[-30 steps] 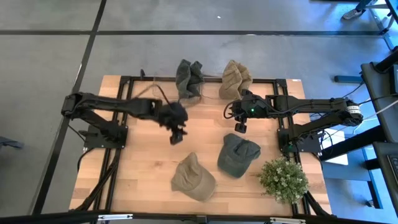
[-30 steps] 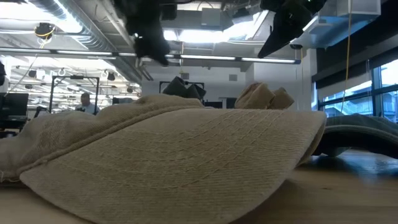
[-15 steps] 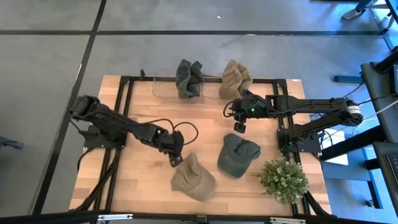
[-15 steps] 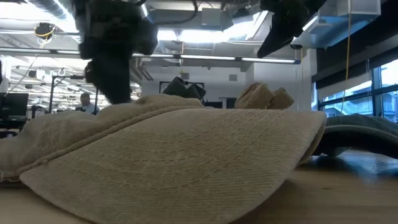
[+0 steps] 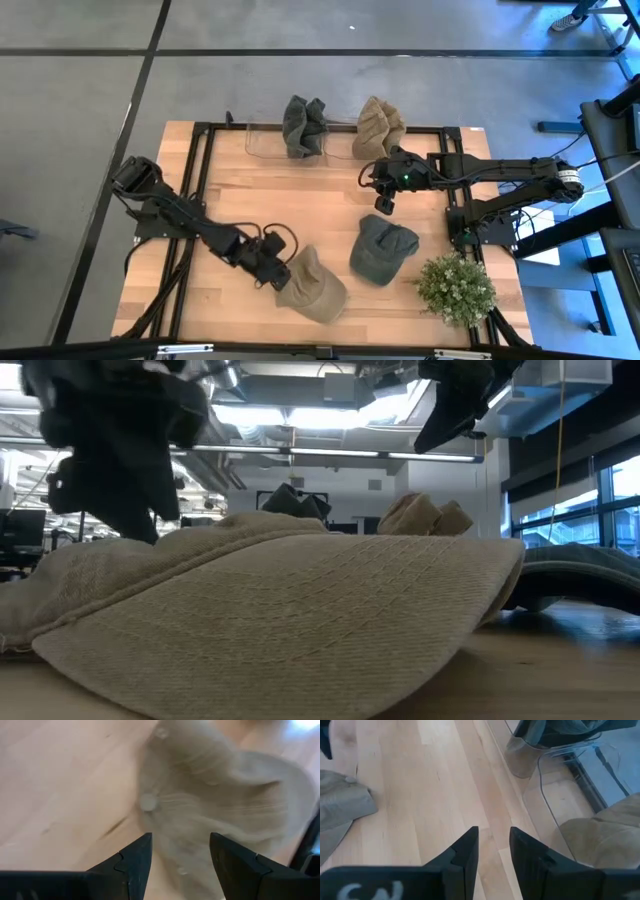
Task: Pick & Place hat
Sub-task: Put the brown cap into the right transparent bin
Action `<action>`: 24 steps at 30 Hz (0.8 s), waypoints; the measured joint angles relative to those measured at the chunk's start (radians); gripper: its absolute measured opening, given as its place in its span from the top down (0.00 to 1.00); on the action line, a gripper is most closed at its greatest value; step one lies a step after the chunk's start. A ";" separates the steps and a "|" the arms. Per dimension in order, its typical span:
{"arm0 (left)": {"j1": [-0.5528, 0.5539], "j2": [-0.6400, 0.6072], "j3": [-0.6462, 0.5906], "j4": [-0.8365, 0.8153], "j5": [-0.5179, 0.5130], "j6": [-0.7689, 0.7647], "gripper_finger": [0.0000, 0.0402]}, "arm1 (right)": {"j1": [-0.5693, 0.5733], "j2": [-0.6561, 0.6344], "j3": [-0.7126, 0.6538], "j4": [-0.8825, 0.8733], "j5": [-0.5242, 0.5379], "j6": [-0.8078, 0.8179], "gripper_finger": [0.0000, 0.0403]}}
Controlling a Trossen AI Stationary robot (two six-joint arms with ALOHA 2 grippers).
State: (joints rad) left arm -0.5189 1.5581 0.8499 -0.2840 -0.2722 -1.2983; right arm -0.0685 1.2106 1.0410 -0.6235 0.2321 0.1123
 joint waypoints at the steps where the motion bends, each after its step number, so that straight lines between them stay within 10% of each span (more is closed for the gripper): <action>1: -0.015 0.000 -0.006 0.021 -0.027 -0.015 0.52 | 0.000 0.000 0.000 0.000 0.000 0.000 0.72; 13: -0.072 0.003 -0.044 0.092 -0.130 -0.020 0.52 | 0.000 0.000 0.000 0.000 0.001 0.042 0.72; 24: -0.040 0.181 -0.042 0.198 0.008 -0.034 0.52 | 0.000 0.000 0.000 -0.002 0.002 0.065 0.72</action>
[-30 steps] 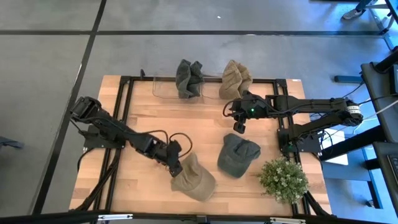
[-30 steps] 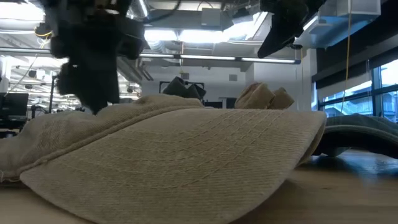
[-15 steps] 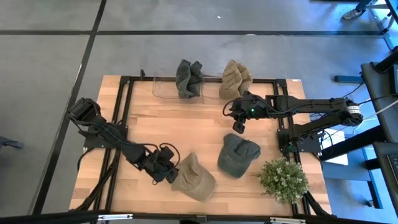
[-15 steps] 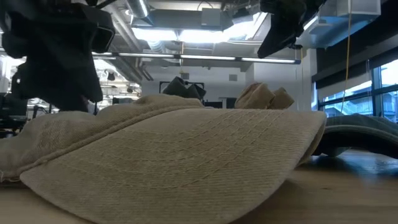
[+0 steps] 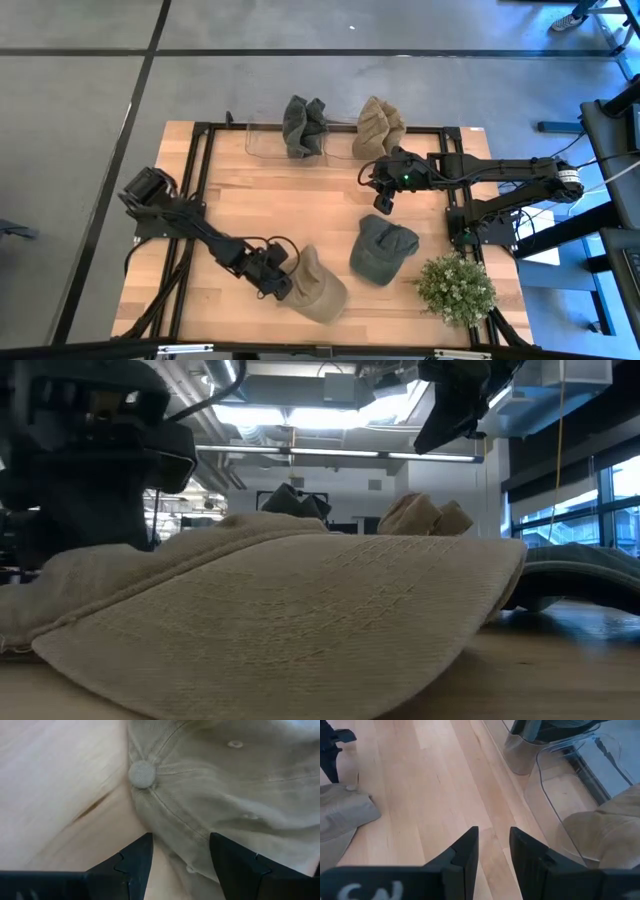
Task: Pick & Place hat
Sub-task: Put the brown cap into the right transparent bin
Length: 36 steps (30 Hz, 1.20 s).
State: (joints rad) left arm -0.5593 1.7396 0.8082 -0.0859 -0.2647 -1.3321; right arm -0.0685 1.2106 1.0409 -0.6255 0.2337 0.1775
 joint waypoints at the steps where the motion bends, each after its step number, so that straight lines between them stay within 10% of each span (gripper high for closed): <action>1: 0.009 0.008 0.002 0.005 0.009 0.000 0.52 | 0.000 0.000 0.000 0.000 0.000 0.000 0.72; 17: 0.027 0.004 0.000 0.021 -0.060 0.106 0.54 | 0.000 0.000 0.000 0.041 -0.001 0.026 0.72; 30: 0.125 0.006 -0.002 0.021 0.004 0.303 0.97 | 0.000 0.000 0.000 0.081 -0.002 0.024 0.72; 36: 0.238 -0.035 0.044 -0.035 0.108 0.577 0.99 | 0.000 0.000 0.000 0.115 -0.073 -0.028 0.72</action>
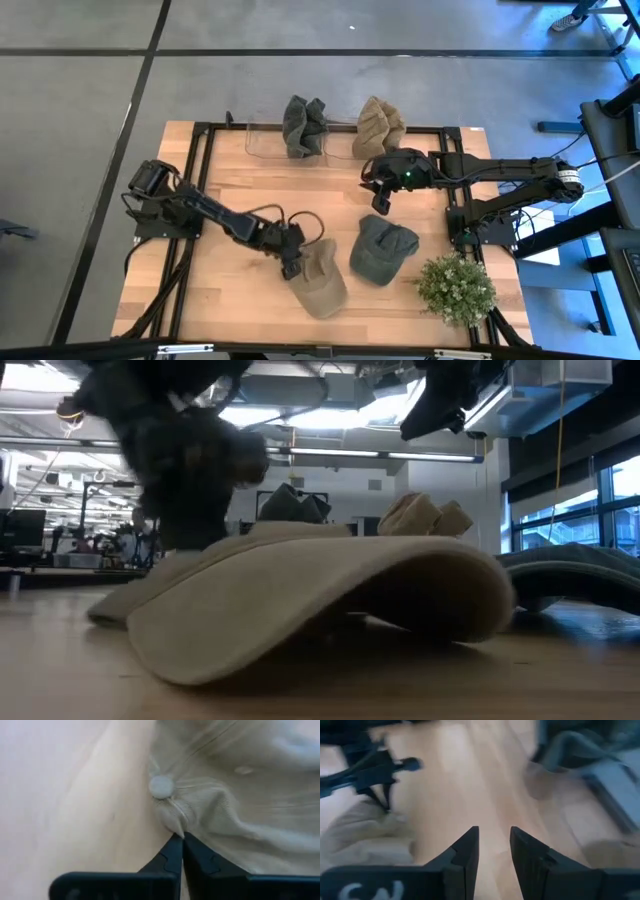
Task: Pick & Place hat
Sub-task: Put the brown cap into the right transparent bin
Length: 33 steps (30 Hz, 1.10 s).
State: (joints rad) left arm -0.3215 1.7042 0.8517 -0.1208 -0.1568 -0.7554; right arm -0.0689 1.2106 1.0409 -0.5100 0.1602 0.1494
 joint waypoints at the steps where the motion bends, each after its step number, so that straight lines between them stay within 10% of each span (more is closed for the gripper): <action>1: 0.018 -0.013 0.015 -0.004 0.025 0.058 0.99 | 0.000 0.000 0.000 0.014 -0.032 -0.022 0.72; 15: 0.176 -0.201 0.225 -0.272 0.114 0.842 0.99 | -0.006 0.133 0.000 0.293 -0.251 -0.133 0.72; 21: 0.213 -0.206 0.224 -0.277 0.099 0.967 0.99 | -0.016 0.261 0.000 0.435 -0.477 -0.156 0.72; 33: 0.212 -0.206 0.224 -0.196 0.038 1.121 0.99 | -0.016 0.375 0.000 0.449 -0.589 -0.151 0.72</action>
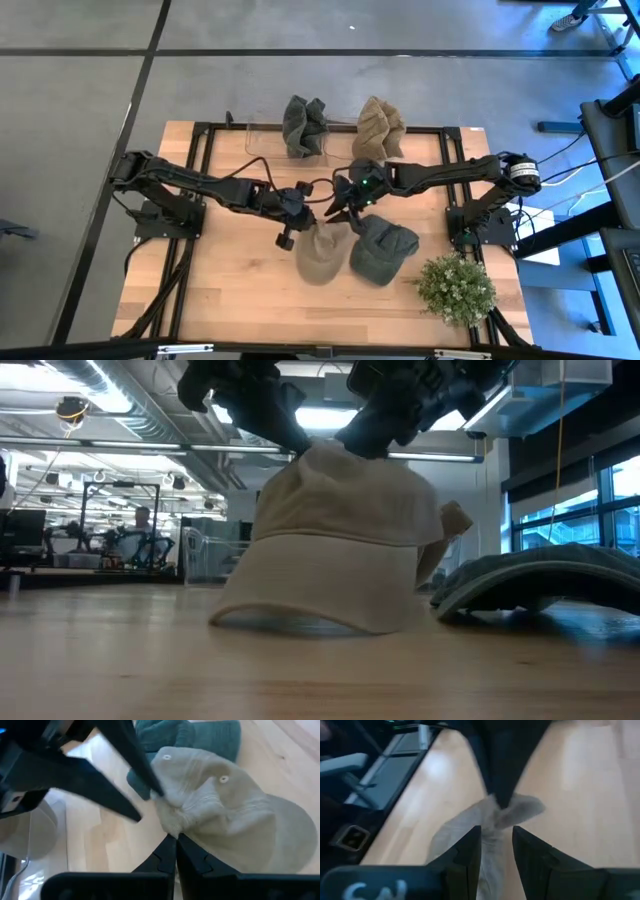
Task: Pick & Place hat
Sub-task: Put the brown cap into the right transparent bin
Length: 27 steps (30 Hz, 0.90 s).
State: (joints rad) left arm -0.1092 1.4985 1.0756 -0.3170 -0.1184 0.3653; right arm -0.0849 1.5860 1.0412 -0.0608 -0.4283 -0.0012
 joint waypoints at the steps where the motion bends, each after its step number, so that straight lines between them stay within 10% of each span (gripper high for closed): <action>1: 0.000 0.000 0.000 0.000 -0.005 0.000 0.99 | 0.000 0.000 0.000 0.000 -0.020 0.000 0.72; 19: 0.001 0.000 0.000 0.054 -0.079 -0.007 0.99 | -0.003 0.000 0.000 0.007 -0.107 0.129 0.73; 27: 0.000 0.000 0.000 0.054 -0.065 -0.011 0.99 | -0.003 0.000 0.000 0.013 -0.107 0.127 0.89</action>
State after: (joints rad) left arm -0.1089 1.4982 1.0756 -0.2632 -0.1837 0.3542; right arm -0.0879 1.5856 1.0412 -0.0475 -0.5358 0.1255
